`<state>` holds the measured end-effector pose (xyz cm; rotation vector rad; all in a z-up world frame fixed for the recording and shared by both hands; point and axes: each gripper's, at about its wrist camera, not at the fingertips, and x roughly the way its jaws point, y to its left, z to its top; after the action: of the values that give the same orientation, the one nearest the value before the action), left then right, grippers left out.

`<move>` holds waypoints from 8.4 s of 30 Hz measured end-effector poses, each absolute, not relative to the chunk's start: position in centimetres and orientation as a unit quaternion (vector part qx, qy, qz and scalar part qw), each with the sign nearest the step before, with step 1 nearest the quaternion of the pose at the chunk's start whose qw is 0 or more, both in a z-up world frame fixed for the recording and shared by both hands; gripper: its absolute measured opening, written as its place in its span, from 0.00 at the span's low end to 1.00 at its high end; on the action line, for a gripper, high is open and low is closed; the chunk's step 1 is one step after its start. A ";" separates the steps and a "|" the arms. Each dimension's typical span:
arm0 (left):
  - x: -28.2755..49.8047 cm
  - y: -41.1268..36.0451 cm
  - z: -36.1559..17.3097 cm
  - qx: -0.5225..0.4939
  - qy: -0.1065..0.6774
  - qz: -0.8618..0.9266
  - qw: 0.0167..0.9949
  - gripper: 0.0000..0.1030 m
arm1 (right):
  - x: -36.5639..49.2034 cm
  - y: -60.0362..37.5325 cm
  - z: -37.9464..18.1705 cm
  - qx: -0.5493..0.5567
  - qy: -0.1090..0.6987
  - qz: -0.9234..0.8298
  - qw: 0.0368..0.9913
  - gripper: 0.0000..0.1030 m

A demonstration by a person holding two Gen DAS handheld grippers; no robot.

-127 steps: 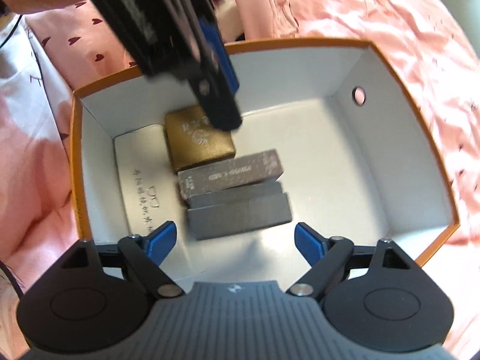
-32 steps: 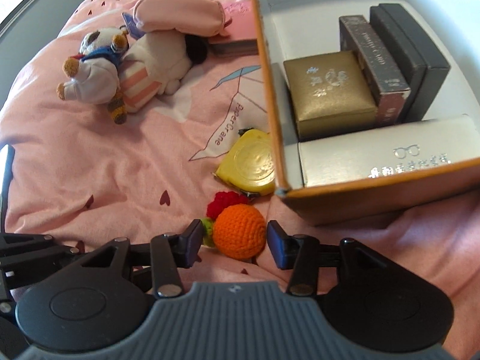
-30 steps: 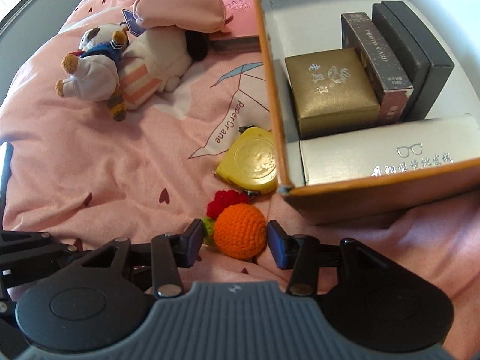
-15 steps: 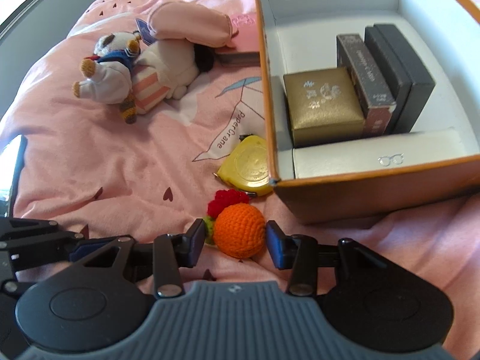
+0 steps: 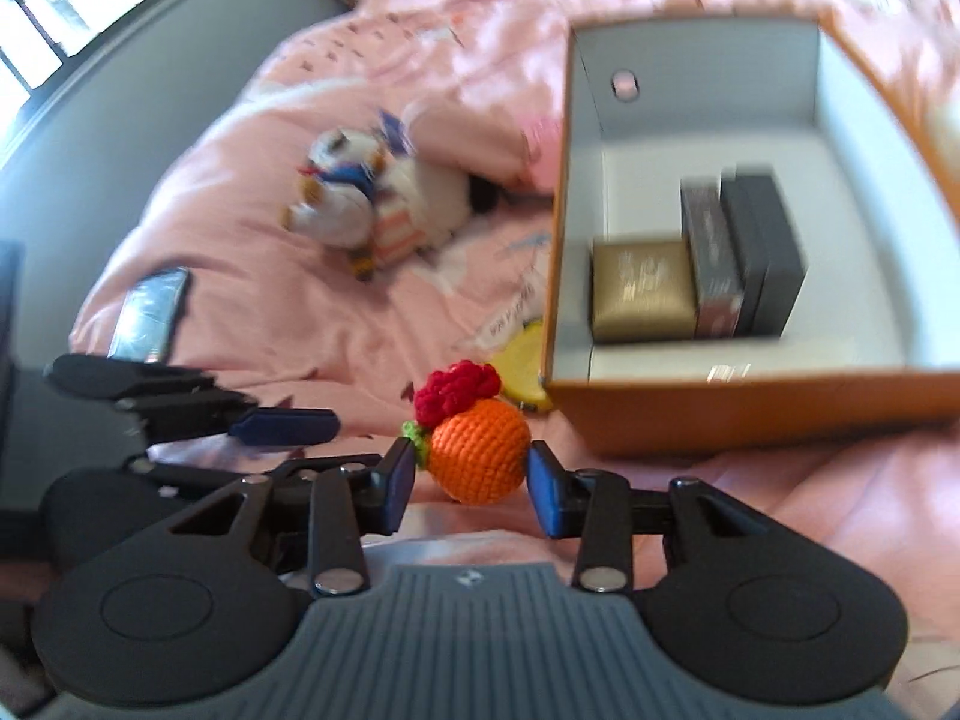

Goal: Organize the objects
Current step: 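Move the right gripper down around the orange knitted ball, then close the right gripper on the orange knitted ball, then carry the orange ball with the right gripper over the orange box, then lower the ball into the box and open the right gripper while the left grasps the yellow tape measure, then carry the yellow tape measure with the left gripper into the orange box, then lower the tape measure onto the box floor and open the left gripper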

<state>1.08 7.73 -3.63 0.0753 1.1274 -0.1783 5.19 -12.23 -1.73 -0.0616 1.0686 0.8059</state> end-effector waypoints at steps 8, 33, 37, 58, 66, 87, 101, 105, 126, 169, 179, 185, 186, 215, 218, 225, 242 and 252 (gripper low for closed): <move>2.9 6.9 -2.8 0.068 0.499 -0.122 0.855 0.48 | 6.2 -15.9 4.1 -0.064 0.425 0.397 0.811 0.00; 4.0 7.8 -5.4 0.090 0.553 -0.103 0.822 0.50 | 7.0 -10.0 -5.5 -0.012 0.550 0.296 0.781 0.35; 3.8 8.2 -5.0 0.114 0.548 -0.110 0.821 0.50 | 7.7 -10.2 -7.7 0.055 0.569 0.243 0.784 0.38; 5.4 9.3 -5.8 0.138 0.544 -0.092 0.823 0.50 | 9.2 -8.7 -10.7 0.156 0.589 0.137 0.781 0.46; 5.2 8.8 -6.1 0.138 0.552 -0.092 0.817 0.50 | 9.4 -7.9 -10.7 0.112 0.600 0.168 0.774 0.49; 1.1 7.8 -1.1 0.102 0.496 -0.098 0.857 0.50 | 6.6 -12.4 -3.4 0.045 0.544 0.324 0.772 0.43; 4.2 7.3 -1.4 0.091 0.486 -0.148 0.857 0.50 | 8.7 -16.4 5.7 -0.154 0.386 0.425 0.804 0.43; 6.4 7.0 -3.2 0.089 0.504 -0.153 0.845 0.50 | 11.4 -17.4 5.5 -0.275 0.380 0.434 0.769 0.43; 11.6 4.4 -10.0 0.189 0.552 -0.250 0.772 0.62 | 20.8 -14.3 -2.4 -0.574 0.469 0.511 0.435 0.43; 9.5 6.0 -4.0 0.114 0.521 -0.168 0.829 0.59 | 22.8 -13.8 -0.7 -0.501 0.489 0.506 0.505 0.45; 12.1 1.0 2.7 0.158 0.425 -0.248 0.856 0.59 | 23.0 -17.9 2.5 -0.429 0.430 0.419 0.675 0.37; 15.1 -5.5 1.2 0.209 0.410 -0.324 0.827 0.59 | 24.8 -20.2 2.7 -0.363 0.452 0.366 0.728 0.28; 15.7 -6.6 0.8 0.219 0.410 -0.333 0.820 0.59 | 25.0 -20.4 2.7 -0.358 0.454 0.361 0.732 0.27; 25.7 -14.1 -11.5 0.286 0.505 -0.430 0.692 0.59 | 29.3 -21.9 -2.1 -0.330 0.511 0.374 0.700 0.25; 26.2 -13.8 -11.7 0.266 0.518 -0.436 0.686 0.59 | 29.2 -21.8 -2.1 -0.331 0.518 0.375 0.694 0.25; 26.3 -12.3 -12.3 0.230 0.522 -0.424 0.703 0.59 | 28.3 -21.4 -1.6 -0.340 0.516 0.371 0.693 0.25; 27.2 -9.7 -14.6 0.165 0.566 -0.346 0.730 0.50 | 27.3 -22.0 -1.5 -0.357 0.524 0.349 0.690 0.13; 26.7 -8.1 -15.1 0.144 0.559 -0.359 0.733 0.49 | 27.5 -21.9 -2.7 -0.370 0.539 0.341 0.676 0.13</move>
<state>26.73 -8.10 -15.05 0.3175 1.2293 -0.7899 27.50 -21.92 -2.74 -0.8321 1.2117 0.7658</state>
